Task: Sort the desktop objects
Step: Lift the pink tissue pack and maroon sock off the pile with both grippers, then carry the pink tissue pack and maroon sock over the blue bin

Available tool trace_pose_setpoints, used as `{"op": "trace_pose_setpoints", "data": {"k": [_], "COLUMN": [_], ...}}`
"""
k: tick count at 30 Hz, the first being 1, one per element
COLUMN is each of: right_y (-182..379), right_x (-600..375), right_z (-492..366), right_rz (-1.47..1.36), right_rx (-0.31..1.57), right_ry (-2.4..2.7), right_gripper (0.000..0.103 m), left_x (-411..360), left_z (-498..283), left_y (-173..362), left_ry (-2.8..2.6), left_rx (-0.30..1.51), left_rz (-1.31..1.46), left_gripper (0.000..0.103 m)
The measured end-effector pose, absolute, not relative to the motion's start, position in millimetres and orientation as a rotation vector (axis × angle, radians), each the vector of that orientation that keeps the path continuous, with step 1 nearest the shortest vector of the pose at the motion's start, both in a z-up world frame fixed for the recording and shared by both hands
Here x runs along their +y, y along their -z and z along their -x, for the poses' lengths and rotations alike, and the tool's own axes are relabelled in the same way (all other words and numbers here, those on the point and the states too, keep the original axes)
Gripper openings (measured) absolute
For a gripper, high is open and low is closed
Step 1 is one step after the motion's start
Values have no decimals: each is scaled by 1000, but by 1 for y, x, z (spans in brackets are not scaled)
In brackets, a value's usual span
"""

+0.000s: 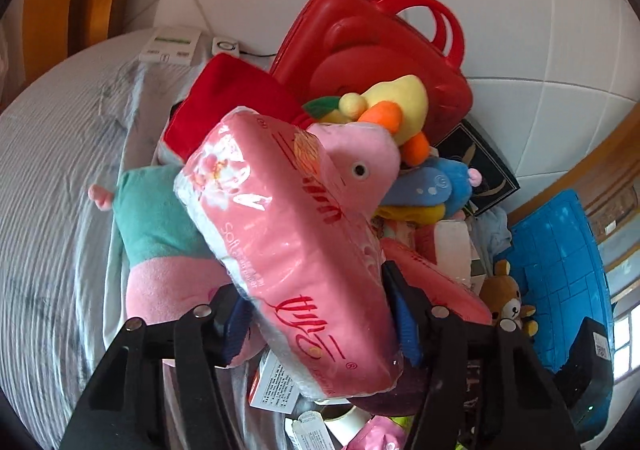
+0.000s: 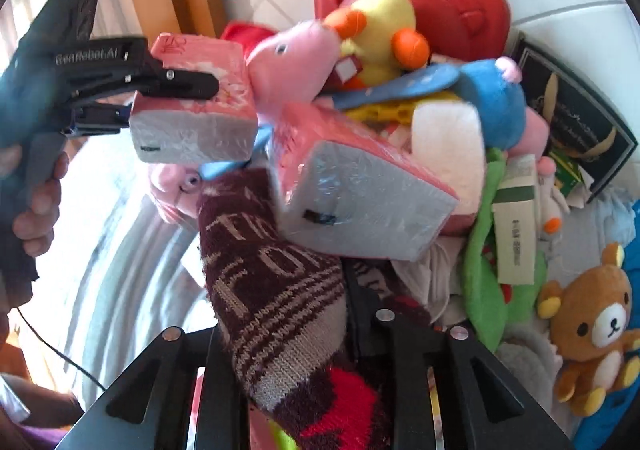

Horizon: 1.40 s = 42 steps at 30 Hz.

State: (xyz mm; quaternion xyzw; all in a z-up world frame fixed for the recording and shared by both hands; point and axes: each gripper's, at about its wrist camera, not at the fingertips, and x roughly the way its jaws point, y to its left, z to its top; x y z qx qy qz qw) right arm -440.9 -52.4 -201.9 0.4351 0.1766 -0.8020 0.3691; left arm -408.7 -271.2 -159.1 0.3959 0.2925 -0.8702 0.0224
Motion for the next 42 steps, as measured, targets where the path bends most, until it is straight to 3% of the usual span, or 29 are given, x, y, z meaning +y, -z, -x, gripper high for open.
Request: {"op": "trace_pose_setpoints", "data": {"k": [16,23,35,42], "right_y": [102,46,-67,-92], "right_x": [14,66,221,343], "right_z": [406,375,282,283], "right_rz": [-904,-775,-428,-415], "right_rx": [253,157,10,-149], "right_ry": [2270,2468,2970,3133], "right_gripper": [20,20,20,20], "left_x": [-214,-163,25,165], "left_z": [377,362,365,382], "left_y": [67,17,-69,-102], "left_ry": [3013,3224,3701,3880], "left_rx": [769,608,262,68], "left_rz": [-1082,-1041,-988,-1013], "left_gripper": [57,57,57,58]}}
